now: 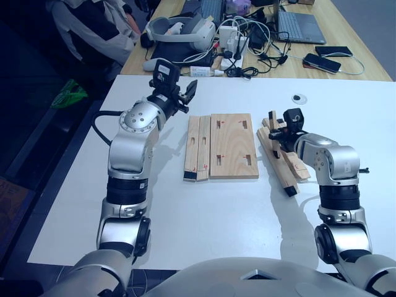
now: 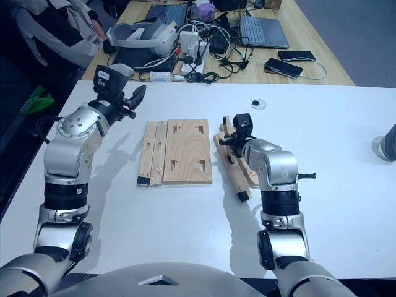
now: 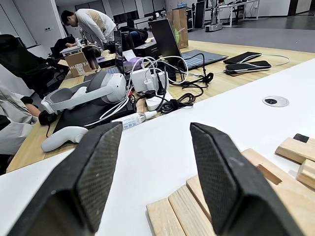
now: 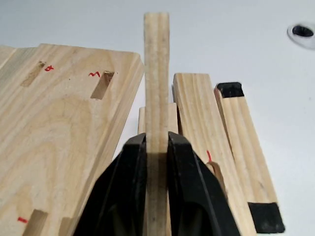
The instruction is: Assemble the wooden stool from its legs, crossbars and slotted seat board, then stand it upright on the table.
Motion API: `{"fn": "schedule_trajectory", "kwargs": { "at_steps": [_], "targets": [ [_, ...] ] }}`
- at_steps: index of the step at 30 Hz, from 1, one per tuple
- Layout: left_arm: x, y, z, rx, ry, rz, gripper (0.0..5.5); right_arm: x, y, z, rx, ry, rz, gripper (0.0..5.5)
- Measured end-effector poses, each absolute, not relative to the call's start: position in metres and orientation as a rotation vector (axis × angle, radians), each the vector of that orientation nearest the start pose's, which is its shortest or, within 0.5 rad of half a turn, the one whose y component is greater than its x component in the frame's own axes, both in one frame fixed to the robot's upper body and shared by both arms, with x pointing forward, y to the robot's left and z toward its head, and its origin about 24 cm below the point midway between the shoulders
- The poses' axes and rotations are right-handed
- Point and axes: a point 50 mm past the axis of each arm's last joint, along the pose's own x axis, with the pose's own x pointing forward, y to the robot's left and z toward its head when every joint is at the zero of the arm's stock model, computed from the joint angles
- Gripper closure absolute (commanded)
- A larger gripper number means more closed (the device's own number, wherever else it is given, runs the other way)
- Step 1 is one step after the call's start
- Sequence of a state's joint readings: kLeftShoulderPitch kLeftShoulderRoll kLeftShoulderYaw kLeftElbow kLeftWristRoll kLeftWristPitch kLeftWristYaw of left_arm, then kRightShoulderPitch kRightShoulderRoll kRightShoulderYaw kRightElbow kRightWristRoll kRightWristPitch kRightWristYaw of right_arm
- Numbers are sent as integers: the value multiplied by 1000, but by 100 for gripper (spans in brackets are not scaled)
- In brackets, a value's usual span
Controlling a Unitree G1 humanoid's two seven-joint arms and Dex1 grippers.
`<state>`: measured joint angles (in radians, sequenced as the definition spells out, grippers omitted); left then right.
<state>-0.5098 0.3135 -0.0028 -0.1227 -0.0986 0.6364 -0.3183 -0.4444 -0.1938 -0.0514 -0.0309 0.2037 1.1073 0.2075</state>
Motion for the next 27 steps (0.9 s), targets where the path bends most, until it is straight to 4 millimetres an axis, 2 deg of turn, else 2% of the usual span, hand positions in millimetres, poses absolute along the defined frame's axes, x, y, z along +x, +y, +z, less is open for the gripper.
{"fn": "schedule_trajectory", "kwargs": {
  "at_steps": [3,6,9,14,16,18,22,25,26,27],
  "targets": [
    [324,156,159,227,48,-359,297,310,-151,85,25,565,283,510],
    [325,156,160,228,35,-360,297,317,-144,107,21,430,331,510],
    [326,155,158,221,37,-360,297,318,-142,109,-47,402,347,510],
    [326,155,159,221,28,-353,297,317,-144,100,-108,429,351,510],
    [327,155,159,221,26,-349,297,315,-145,95,58,479,351,510],
    [327,155,159,221,26,-345,297,315,-142,91,118,493,356,510],
    [327,155,159,220,25,-345,297,320,-151,88,-163,418,281,510],
    [327,155,159,220,25,-345,297,322,-153,82,-213,413,262,510],
    [327,155,159,219,25,-345,297,323,-153,80,-155,426,254,510],
    [327,155,159,219,25,-346,297,323,-152,79,-176,420,254,510]
  ]
}}
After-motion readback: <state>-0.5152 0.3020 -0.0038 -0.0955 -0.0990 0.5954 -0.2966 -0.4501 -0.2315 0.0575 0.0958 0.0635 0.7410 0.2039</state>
